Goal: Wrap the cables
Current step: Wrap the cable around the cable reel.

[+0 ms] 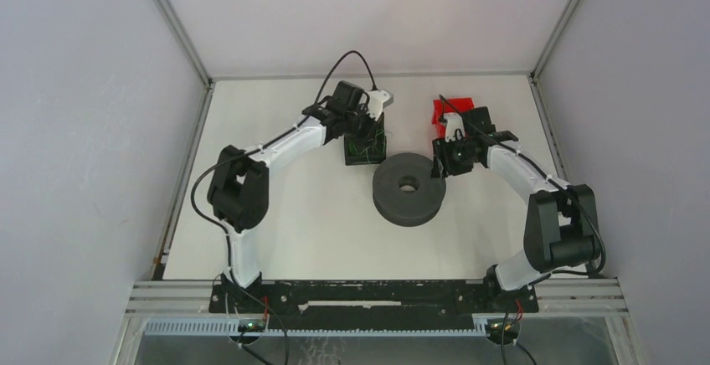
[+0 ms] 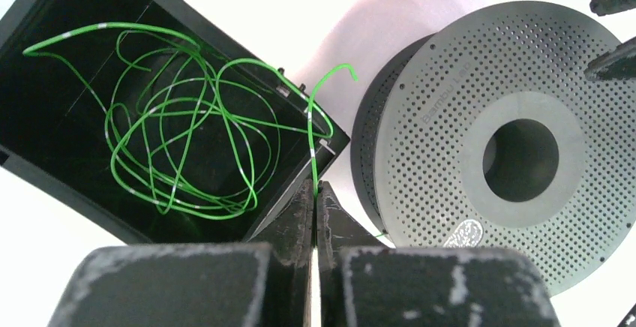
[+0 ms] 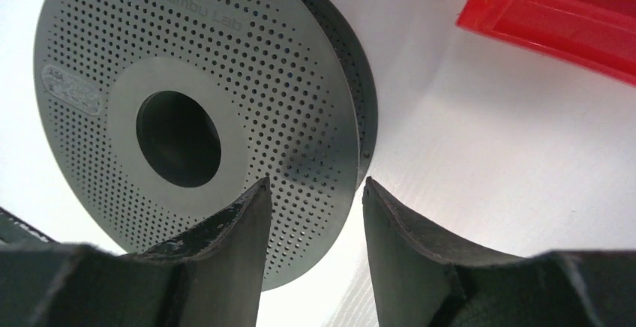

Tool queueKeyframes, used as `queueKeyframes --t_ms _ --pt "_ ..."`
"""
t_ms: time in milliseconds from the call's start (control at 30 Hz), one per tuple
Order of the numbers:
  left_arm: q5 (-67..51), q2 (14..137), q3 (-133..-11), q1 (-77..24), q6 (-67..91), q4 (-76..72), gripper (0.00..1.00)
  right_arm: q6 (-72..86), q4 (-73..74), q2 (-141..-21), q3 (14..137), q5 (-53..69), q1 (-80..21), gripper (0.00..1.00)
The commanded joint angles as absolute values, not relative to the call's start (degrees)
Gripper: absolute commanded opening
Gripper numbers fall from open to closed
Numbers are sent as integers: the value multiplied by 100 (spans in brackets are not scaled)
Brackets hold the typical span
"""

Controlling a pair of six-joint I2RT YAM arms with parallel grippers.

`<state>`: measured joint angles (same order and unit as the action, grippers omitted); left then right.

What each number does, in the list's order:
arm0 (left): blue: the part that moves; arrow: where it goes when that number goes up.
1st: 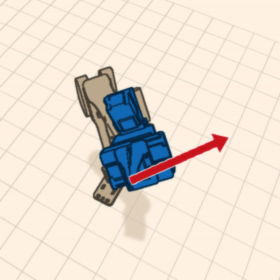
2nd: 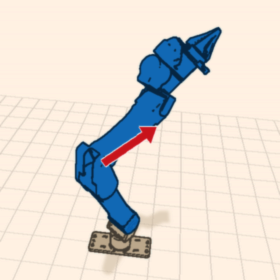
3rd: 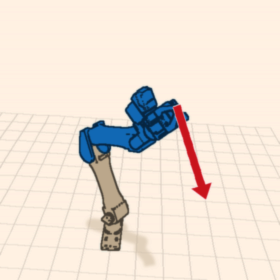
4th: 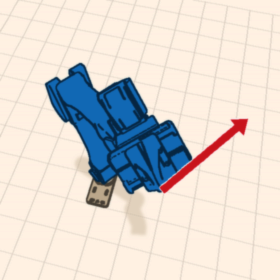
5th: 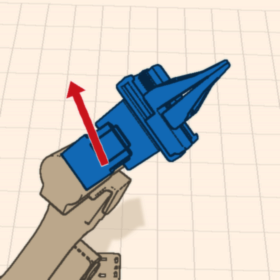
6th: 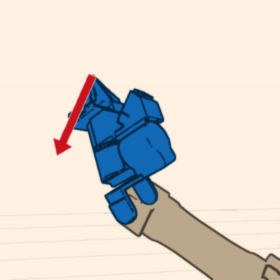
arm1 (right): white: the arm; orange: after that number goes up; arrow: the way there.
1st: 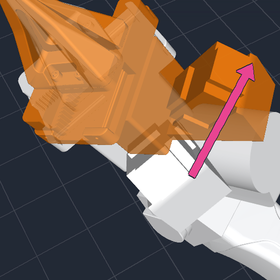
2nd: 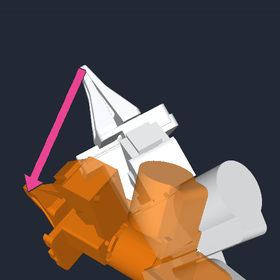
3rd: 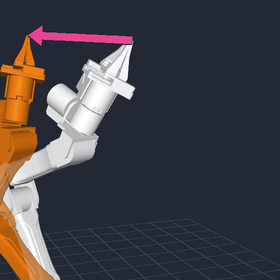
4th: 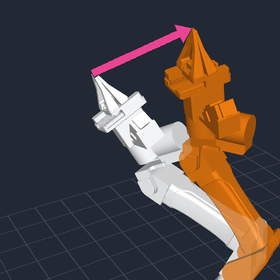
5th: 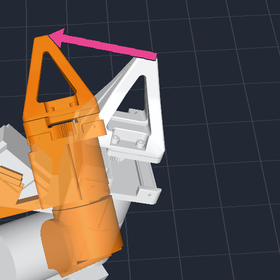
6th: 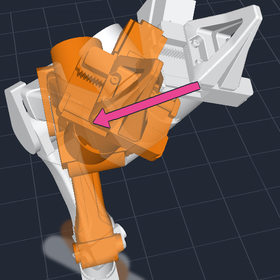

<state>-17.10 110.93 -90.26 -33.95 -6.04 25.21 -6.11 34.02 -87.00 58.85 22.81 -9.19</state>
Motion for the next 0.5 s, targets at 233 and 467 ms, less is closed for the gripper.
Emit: queueKeyframes --t_ms 233,467 --pt "-1619 11803 -10429 -3778 -979 3017 0 -634 3122 -8799 6003 1483 -1371 58" --pt "-1426 12447 -11252 -3896 -785 3206 0 -920 3044 -8872 6003 1759 -1402 57"
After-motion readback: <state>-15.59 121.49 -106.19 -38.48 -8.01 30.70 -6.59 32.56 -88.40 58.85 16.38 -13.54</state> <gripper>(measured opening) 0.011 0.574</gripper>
